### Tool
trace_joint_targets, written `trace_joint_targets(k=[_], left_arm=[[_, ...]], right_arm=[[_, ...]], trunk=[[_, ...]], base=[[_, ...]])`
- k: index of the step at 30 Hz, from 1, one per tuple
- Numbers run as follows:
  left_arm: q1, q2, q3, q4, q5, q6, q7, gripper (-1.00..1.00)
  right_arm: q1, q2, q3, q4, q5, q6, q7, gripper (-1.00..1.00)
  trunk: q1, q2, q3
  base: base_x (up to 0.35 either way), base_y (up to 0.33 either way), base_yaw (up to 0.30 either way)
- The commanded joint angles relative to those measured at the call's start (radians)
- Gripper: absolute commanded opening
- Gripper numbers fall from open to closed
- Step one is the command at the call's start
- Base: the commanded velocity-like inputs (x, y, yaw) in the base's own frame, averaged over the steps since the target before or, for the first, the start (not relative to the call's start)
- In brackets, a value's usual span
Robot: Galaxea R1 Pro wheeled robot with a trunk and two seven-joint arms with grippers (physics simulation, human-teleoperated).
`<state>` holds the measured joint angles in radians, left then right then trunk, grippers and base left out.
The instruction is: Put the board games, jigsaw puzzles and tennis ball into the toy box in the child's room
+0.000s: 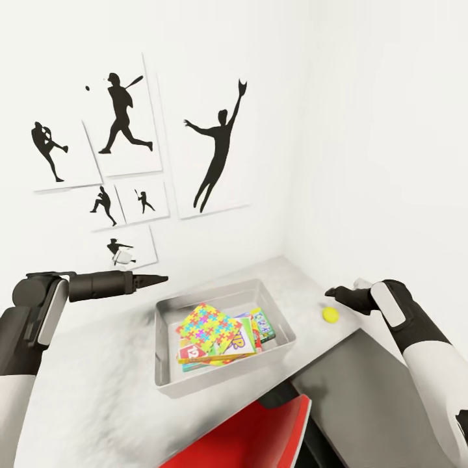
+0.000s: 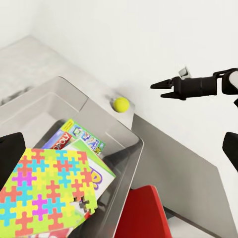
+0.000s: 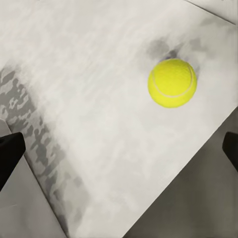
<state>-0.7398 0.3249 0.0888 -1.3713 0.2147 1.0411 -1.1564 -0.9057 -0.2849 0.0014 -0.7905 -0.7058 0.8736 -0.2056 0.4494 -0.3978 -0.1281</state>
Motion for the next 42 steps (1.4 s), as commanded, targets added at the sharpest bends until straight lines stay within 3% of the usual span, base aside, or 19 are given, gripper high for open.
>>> trace_joint_targets(k=[1, 17, 42], left_arm=[[-0.001, 0.000, 0.000, 0.000, 0.000, 0.005, -0.003, 1.00], [0.000, 0.000, 0.002, -0.008, 0.000, 0.005, -0.003, 1.00], [0.000, -0.001, 0.005, -0.012, 0.001, 0.005, -0.005, 1.00]], right_arm=[[-0.001, 0.000, 0.000, -0.001, -0.010, 0.003, -0.009, 1.00], [-0.001, 0.000, -0.001, -0.001, -0.011, 0.002, -0.006, 1.00], [-0.001, 0.000, -0.002, -0.001, -0.008, 0.002, -0.009, 1.00]], trunk=[[0.001, -0.002, -0.002], [0.001, -0.002, -0.002], [0.001, -0.002, -0.002]], base=[[0.000, 0.000, -0.090], [-0.015, 0.000, -0.232], [0.005, -0.019, -0.016]])
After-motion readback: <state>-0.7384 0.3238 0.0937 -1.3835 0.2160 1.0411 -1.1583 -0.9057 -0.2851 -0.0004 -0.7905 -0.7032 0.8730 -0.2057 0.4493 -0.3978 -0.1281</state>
